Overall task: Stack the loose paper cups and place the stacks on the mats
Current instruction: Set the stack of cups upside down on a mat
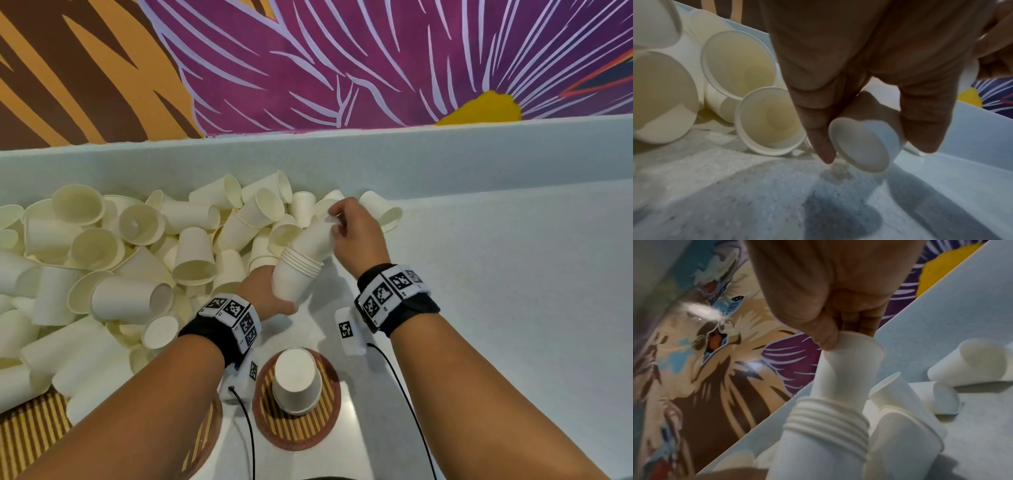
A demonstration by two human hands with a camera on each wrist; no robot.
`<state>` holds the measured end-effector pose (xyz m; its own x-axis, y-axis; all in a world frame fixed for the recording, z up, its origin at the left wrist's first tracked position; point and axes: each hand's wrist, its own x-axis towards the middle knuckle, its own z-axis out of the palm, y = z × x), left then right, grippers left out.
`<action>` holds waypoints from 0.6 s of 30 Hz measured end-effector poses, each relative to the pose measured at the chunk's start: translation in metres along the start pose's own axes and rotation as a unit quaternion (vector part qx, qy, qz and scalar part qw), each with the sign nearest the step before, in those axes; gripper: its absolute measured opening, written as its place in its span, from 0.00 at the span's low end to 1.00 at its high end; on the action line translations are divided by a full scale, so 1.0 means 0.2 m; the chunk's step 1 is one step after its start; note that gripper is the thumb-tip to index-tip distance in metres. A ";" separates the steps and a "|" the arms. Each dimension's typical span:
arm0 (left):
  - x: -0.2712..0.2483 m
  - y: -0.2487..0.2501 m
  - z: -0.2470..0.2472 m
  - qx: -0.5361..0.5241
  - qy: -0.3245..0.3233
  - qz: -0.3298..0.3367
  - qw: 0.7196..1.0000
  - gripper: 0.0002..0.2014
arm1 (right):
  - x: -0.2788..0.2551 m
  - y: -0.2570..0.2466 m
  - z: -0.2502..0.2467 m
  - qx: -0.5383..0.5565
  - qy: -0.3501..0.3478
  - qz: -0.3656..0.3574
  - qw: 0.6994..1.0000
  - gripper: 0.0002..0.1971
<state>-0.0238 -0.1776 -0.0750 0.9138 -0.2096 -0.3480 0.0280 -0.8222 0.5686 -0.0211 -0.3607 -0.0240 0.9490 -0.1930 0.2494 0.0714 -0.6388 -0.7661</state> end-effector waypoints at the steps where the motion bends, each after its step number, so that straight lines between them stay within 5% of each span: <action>1: -0.01 0.00 0.00 0.000 0.002 0.000 1.000 0.29 | -0.02 -0.02 0.02 0.000 -0.019 -0.009 1.000 0.10; 6: -0.04 -0.05 -0.04 -0.011 0.003 0.000 1.000 0.34 | -0.08 -0.08 0.13 0.017 -0.130 -0.026 0.991 0.06; 11: -0.07 -0.13 -0.07 0.002 0.005 -0.033 0.999 0.36 | 0.00 0.00 0.22 -0.066 -0.126 -0.022 0.990 0.19; 18: -0.08 -0.20 -0.11 0.002 0.001 -0.067 0.998 0.38 | 0.05 0.05 0.30 -0.175 -0.243 -0.007 0.954 0.29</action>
<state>-0.0304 -0.1293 -0.0762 0.9027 -0.0966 -0.4192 0.1479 -0.8453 0.5135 0.0080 -0.3237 -0.0649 0.9852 0.1307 -0.1110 0.0584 -0.8644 -0.4994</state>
